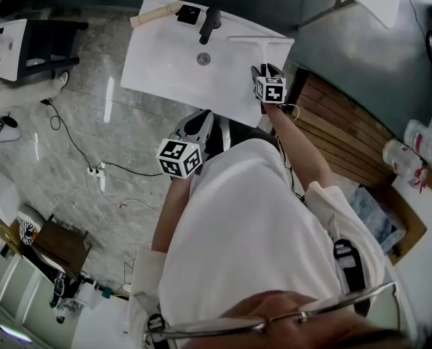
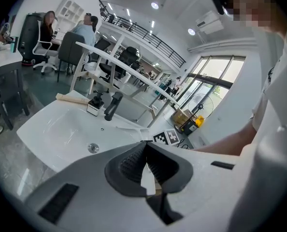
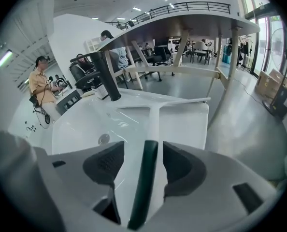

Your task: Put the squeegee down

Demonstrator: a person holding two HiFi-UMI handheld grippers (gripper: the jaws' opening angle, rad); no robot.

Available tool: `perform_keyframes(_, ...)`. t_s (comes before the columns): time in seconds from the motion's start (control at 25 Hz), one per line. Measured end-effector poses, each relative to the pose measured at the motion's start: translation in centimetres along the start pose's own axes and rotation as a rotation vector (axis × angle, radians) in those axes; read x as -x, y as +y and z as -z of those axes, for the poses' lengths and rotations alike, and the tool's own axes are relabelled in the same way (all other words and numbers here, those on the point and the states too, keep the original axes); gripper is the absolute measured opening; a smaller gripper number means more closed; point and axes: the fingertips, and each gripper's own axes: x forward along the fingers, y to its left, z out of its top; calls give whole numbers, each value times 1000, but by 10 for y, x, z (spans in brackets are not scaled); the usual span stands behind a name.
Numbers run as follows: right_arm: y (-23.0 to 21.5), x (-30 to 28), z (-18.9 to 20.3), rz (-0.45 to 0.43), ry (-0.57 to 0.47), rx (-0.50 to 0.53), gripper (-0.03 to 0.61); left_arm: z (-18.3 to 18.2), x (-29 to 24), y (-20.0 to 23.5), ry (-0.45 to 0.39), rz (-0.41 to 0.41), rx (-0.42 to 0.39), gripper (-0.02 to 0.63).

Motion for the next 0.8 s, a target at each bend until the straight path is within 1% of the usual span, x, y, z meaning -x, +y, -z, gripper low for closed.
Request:
perform_keyframes(0.28, 6, 13, -8, -5, -27, 51, 258, -1, 7, 1, -24, -3, -9, 5)
perform_keyframes(0.48, 8, 30, -13, 6, -42, 82, 239, -2, 12, -3, -40, 6, -21, 5)
perform_keyframes(0.8, 10, 58, -16, -1, -69, 99, 225, -2, 16, -8, -63, 27, -54, 5)
